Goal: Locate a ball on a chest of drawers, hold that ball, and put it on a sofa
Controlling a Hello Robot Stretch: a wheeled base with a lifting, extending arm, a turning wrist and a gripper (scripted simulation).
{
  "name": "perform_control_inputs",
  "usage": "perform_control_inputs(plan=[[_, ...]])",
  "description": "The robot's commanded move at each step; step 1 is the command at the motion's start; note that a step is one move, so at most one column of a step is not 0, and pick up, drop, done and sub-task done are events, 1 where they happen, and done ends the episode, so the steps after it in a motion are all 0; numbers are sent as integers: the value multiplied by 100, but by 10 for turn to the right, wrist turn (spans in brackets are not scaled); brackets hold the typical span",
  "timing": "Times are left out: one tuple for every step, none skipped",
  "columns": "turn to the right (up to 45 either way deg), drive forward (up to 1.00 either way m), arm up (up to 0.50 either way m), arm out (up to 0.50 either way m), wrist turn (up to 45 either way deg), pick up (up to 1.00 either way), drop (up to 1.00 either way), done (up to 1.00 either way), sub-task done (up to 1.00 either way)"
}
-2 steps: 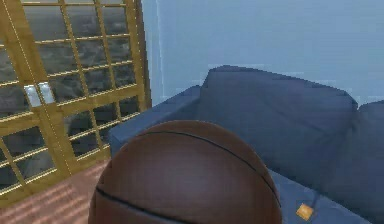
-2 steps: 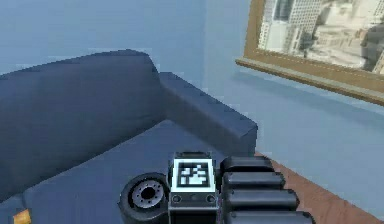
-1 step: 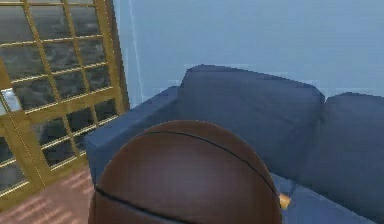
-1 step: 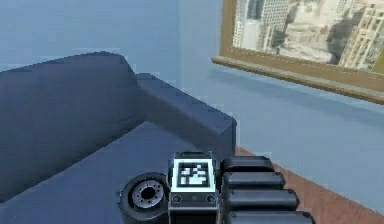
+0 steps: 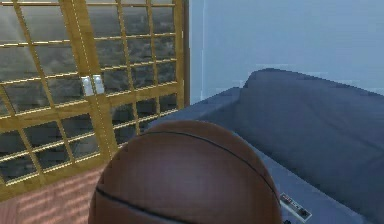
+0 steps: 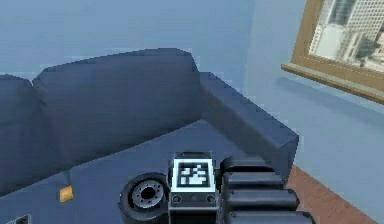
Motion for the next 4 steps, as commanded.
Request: perform_control_inputs(plan=[[0, 0, 0, 44, 0, 0, 0, 0, 0], [0, 0, 0, 0, 390, 0, 0, 0, 0], [0, 0, -24, 0, 0, 0, 0, 0, 0], [0, 0, -32, 0, 0, 0, 0, 0, 0]])
